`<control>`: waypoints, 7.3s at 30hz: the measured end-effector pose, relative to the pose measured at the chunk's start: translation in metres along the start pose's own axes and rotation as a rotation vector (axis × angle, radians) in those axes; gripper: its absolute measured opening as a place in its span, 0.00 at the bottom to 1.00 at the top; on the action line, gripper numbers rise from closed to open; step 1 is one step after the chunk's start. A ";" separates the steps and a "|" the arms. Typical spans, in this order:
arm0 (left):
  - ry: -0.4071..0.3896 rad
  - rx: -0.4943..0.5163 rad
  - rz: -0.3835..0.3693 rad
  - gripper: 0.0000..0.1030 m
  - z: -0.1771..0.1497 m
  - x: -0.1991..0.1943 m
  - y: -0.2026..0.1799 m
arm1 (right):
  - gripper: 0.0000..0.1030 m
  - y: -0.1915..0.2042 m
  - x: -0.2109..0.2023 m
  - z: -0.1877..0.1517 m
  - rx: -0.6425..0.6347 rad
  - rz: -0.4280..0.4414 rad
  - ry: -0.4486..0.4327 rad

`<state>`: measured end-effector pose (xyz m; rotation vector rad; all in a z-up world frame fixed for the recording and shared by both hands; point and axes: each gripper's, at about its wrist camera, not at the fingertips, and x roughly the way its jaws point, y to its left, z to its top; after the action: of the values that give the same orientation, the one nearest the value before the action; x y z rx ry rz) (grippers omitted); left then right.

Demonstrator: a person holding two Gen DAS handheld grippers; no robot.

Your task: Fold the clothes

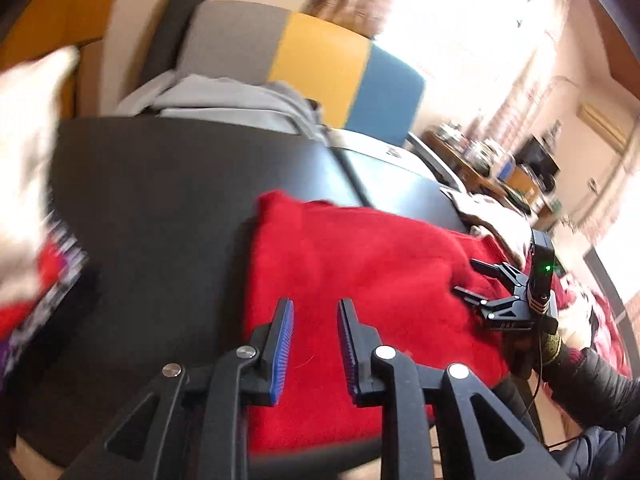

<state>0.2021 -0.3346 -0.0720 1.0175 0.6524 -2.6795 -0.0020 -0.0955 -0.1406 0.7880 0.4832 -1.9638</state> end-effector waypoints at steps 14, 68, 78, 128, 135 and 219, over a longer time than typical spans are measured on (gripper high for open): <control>0.122 0.102 0.029 0.26 0.062 0.131 -0.048 | 0.97 -0.022 -0.010 0.014 0.110 0.034 -0.016; -0.082 0.038 0.265 0.27 -0.004 0.100 -0.057 | 0.70 -0.088 -0.037 0.000 0.374 -0.129 -0.037; -0.105 0.047 0.253 0.15 0.030 0.094 -0.055 | 0.07 -0.100 -0.032 0.005 0.381 -0.160 -0.010; 0.001 -0.208 -0.055 0.40 -0.023 0.007 0.072 | 0.87 0.040 -0.075 -0.083 -0.041 0.006 -0.046; 0.134 -0.173 -0.142 0.48 0.006 0.072 0.090 | 0.89 0.041 -0.071 -0.077 -0.053 0.003 -0.018; 0.326 -0.199 -0.213 0.46 0.111 0.056 -0.177 | 1.00 -0.121 -0.089 -0.036 -0.042 0.442 0.134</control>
<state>0.0366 -0.2325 0.0227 1.4121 1.1232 -2.5699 -0.0637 0.0409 -0.1021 0.9163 0.3875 -1.4959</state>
